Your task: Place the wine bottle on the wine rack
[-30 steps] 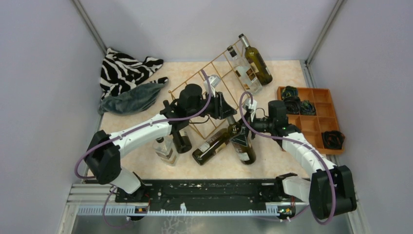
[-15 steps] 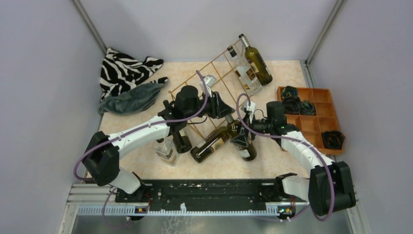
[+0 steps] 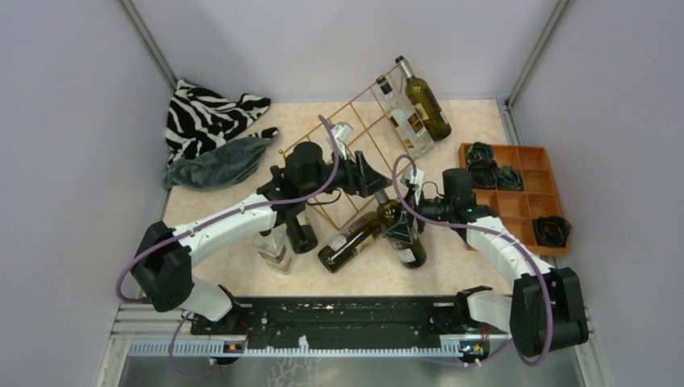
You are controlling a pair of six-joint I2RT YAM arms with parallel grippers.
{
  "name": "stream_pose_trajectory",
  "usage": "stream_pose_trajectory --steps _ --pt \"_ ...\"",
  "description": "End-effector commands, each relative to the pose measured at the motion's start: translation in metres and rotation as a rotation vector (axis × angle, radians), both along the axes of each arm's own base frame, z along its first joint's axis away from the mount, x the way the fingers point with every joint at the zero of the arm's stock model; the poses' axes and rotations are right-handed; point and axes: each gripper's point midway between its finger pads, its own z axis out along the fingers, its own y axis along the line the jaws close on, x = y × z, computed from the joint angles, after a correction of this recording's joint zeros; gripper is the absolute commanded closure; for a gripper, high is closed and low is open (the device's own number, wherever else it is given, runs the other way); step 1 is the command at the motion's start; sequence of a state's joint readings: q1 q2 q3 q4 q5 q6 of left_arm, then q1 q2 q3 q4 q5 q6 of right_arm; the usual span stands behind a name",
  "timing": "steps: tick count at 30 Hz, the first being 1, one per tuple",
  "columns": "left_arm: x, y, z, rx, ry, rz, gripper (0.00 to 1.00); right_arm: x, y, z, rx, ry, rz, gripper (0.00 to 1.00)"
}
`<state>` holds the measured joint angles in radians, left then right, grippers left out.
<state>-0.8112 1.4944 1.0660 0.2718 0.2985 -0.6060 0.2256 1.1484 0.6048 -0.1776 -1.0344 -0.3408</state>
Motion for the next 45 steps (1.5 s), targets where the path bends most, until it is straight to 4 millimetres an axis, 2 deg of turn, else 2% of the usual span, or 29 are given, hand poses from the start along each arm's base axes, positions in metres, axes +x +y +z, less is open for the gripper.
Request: stream_pose_trajectory --steps 1,2,3,12,19,29,35,38,45 --pt "-0.004 0.01 0.057 -0.111 -0.108 0.017 0.11 0.008 -0.001 0.034 0.056 -0.105 0.034 1.0" --pt "-0.003 0.012 0.058 -0.105 -0.113 0.024 0.04 0.008 -0.002 0.034 0.055 -0.108 0.034 1.0" --pt "-0.004 0.013 0.06 -0.096 -0.12 0.026 0.01 0.008 -0.003 0.035 0.053 -0.113 0.036 1.0" --pt "-0.006 0.037 0.083 -0.018 -0.228 0.076 0.01 0.016 -0.019 0.042 0.065 -0.131 -0.008 1.0" --pt "-0.027 0.057 0.099 0.011 -0.304 0.043 0.01 0.025 -0.037 0.052 0.058 -0.172 -0.064 1.0" --pt "-0.05 0.069 0.104 0.014 -0.324 -0.011 0.01 0.045 -0.058 0.065 0.024 -0.204 -0.139 1.0" --pt "-0.057 0.082 0.115 -0.009 -0.376 0.011 0.01 0.073 -0.065 0.088 -0.026 -0.261 -0.164 1.0" --pt "-0.058 0.087 0.122 -0.018 -0.396 0.023 0.01 0.094 -0.068 0.103 -0.047 -0.289 -0.181 1.0" --pt "-0.062 0.094 0.125 -0.023 -0.4 0.042 0.01 0.148 -0.07 0.134 -0.073 -0.35 -0.235 1.0"
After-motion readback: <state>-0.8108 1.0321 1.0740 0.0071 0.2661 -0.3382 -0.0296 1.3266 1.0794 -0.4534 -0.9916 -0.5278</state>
